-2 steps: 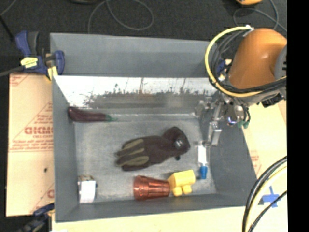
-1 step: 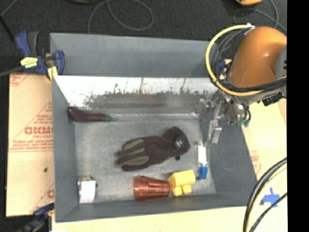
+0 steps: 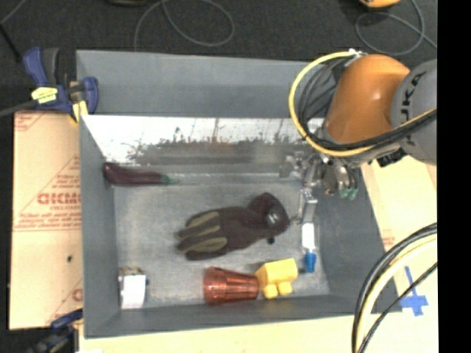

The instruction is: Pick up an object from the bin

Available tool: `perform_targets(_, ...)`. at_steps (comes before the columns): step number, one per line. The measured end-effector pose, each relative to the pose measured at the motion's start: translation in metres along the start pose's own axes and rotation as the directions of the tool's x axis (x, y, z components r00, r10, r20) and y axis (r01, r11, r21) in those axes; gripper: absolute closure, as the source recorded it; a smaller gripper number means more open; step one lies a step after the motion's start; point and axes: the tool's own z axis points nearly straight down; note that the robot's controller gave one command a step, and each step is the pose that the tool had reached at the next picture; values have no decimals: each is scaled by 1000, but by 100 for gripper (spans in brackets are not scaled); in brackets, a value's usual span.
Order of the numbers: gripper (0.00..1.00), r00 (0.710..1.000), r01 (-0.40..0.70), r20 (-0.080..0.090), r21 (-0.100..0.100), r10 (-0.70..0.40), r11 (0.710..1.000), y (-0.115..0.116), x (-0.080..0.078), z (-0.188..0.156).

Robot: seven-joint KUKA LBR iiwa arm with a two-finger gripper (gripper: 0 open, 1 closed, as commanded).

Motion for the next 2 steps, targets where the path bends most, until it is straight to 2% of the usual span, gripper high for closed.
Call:
perform_targets(1, 0, 999, 34, -2, -2, -34, 999, 10, -1, 62)
perform_targets(2, 100, 999, -33, 3, 0, 33, 999, 67, 8, 83)
